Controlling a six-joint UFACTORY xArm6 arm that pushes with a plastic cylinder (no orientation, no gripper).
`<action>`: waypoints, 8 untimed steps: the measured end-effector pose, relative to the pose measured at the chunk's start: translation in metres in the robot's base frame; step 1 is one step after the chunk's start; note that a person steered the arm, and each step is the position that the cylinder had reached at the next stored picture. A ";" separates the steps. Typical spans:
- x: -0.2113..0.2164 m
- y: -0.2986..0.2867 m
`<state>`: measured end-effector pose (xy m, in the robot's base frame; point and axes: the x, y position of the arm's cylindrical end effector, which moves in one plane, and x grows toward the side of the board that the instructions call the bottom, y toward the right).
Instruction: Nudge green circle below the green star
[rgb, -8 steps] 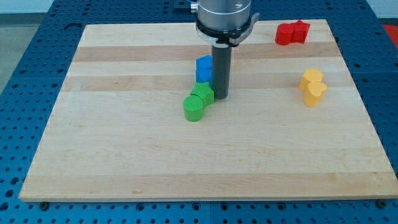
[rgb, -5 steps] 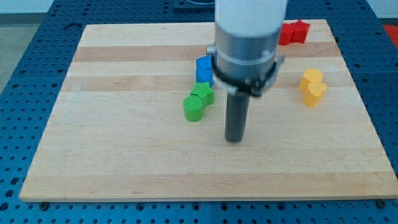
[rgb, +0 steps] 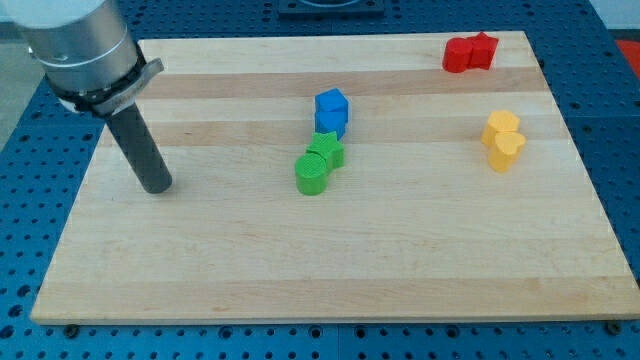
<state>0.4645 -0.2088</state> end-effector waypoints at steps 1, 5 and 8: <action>-0.009 0.034; -0.007 0.097; -0.004 0.127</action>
<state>0.4608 -0.0814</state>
